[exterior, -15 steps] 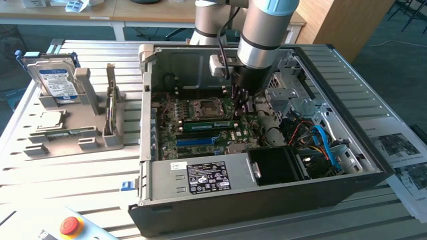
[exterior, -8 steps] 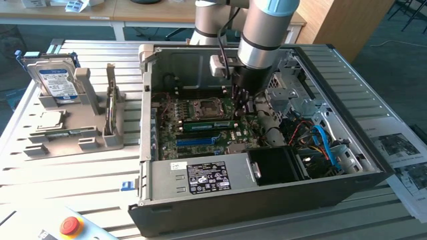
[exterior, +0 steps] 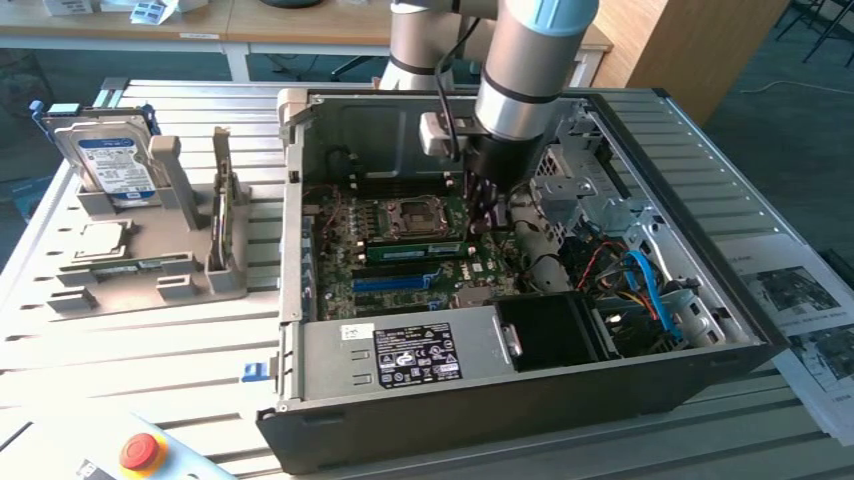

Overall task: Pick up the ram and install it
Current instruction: 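Press down the ram until it locks into place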

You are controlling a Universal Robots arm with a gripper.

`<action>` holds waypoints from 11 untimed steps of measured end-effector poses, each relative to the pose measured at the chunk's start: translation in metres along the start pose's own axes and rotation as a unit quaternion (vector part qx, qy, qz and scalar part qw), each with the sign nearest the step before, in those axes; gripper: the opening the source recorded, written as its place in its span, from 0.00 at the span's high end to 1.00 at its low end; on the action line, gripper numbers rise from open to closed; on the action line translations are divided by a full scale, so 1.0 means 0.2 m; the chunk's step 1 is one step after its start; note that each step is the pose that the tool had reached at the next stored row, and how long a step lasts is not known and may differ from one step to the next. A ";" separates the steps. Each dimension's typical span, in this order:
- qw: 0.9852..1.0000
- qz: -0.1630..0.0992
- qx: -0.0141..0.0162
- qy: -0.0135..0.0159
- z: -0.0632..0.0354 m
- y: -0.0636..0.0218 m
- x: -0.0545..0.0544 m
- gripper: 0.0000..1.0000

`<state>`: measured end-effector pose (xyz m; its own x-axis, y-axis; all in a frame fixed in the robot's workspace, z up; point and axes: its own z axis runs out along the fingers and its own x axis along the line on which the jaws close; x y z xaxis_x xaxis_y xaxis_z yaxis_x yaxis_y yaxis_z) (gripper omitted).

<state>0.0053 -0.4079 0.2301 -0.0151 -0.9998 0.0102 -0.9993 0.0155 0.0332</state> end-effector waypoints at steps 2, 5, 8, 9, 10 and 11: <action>1.000 0.000 0.000 0.000 0.001 0.000 0.00 0.90; 1.000 0.000 0.000 0.000 0.009 0.000 0.00 0.90; 1.000 0.000 0.000 0.000 0.011 0.000 0.00 0.90; 1.000 0.000 0.000 0.000 0.011 0.000 0.00 0.90; 1.000 0.000 0.000 0.000 0.011 0.000 0.00 0.90; 1.000 0.000 0.000 0.000 0.011 0.000 0.00 0.90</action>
<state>0.0053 -0.4080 0.2278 -0.0152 -0.9998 0.0104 -0.9993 0.0155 0.0333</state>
